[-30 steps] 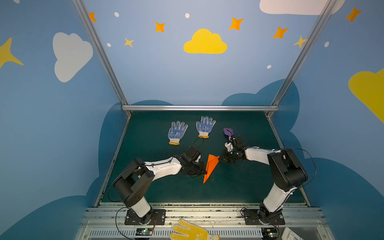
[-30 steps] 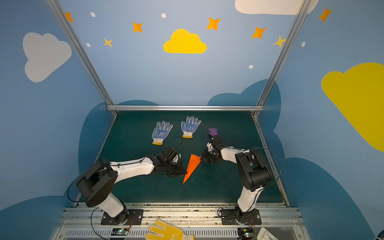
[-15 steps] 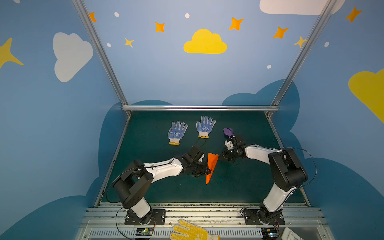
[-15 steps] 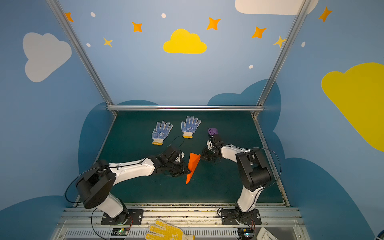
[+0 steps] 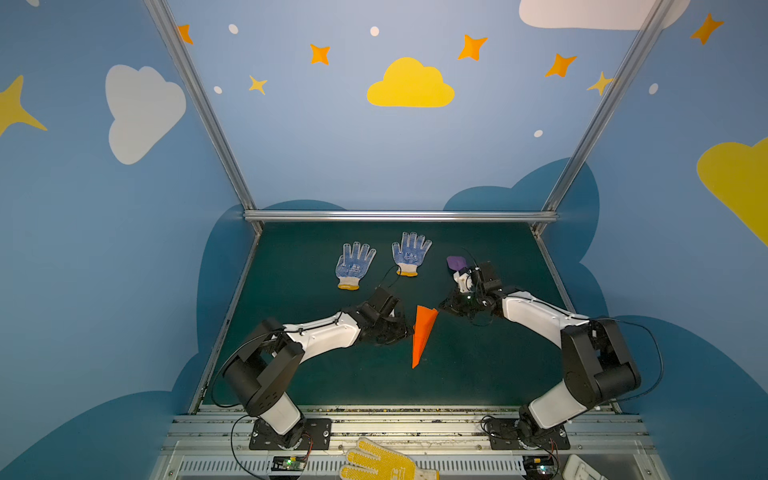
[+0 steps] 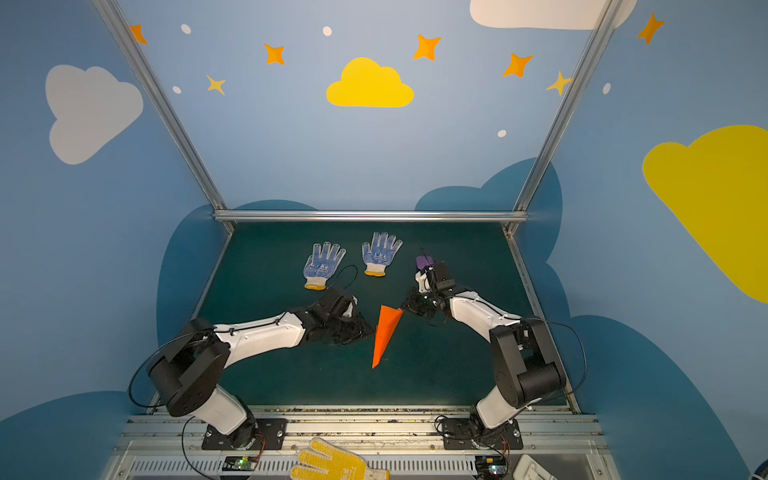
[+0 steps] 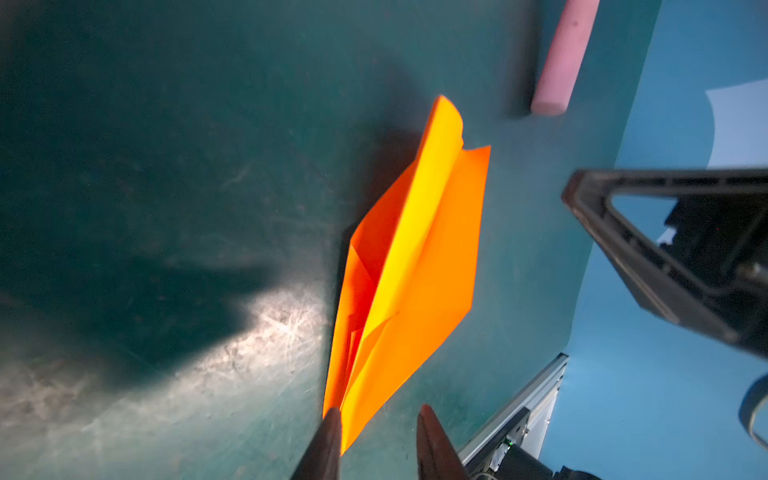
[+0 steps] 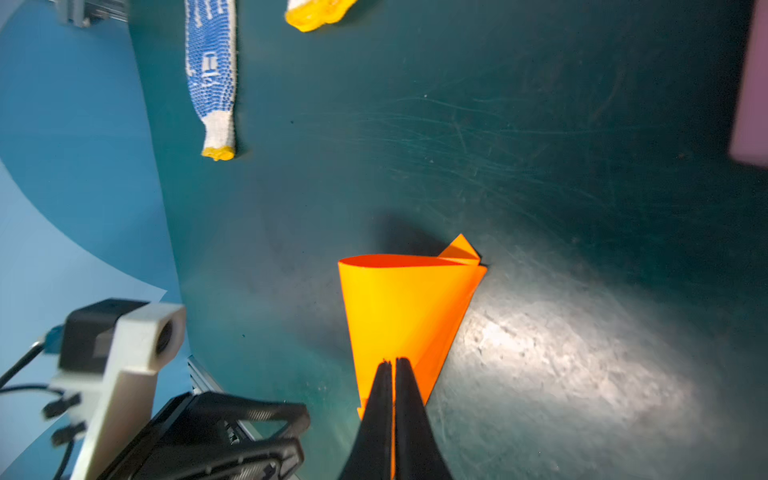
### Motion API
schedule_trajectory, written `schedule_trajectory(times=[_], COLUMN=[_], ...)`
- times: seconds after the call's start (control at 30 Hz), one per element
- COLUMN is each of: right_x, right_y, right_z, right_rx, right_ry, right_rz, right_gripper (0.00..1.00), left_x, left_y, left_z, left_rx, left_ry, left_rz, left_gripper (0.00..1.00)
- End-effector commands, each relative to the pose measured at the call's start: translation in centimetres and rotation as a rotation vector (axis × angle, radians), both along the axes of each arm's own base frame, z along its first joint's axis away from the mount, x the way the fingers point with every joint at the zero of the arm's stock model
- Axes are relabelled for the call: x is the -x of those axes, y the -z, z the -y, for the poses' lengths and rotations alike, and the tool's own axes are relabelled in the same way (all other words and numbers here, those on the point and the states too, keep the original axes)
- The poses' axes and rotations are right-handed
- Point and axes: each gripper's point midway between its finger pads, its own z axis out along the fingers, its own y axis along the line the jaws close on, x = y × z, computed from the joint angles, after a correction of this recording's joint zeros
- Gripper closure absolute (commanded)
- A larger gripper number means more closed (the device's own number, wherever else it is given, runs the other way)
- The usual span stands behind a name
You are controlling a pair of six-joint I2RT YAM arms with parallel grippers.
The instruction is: Fold a paper plane with a square sheet of paper (fold left side to right side)
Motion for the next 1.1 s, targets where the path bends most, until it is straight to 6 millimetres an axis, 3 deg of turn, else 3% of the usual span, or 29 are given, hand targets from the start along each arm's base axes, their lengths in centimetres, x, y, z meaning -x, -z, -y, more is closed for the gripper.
schedule_trajectory(times=[0.0,0.1,0.23,0.43,0.8,1.07], right_x=[2.0,2.7,3.5,4.6,6.5,6.9], right_y=[0.8,1.2,1.7,2.0,3.9,3.7], right_z=[0.6,1.1,1.7,1.8,2.7,3.5], right_rx=[0.023,0.039,0.064,0.041,0.046,0.047], right_ry=[0.0,-0.009,-0.01,0.009,0.048,0.07], right_rz=[-0.041,-0.03,-0.04,-0.054,-0.098,-0.094], right_gripper=[0.86,0.68,0.63,0.58,0.59,0.59], left_x=[-0.1,0.6,0.9,-1.2,-3.5,-2.9], left_y=[-0.6,-0.8,-0.3,0.2,2.2,3.3], left_z=[0.6,0.8,0.1,0.4,3.5,4.4], left_rx=[0.029,0.048,-0.002,-0.019,-0.01,-0.001], left_ry=[0.018,0.032,0.021,0.023,0.093,0.115], left_rz=[0.029,0.055,0.062,0.061,0.029,0.0], left_gripper=[0.59,0.49,0.4,0.39,0.48,0.64])
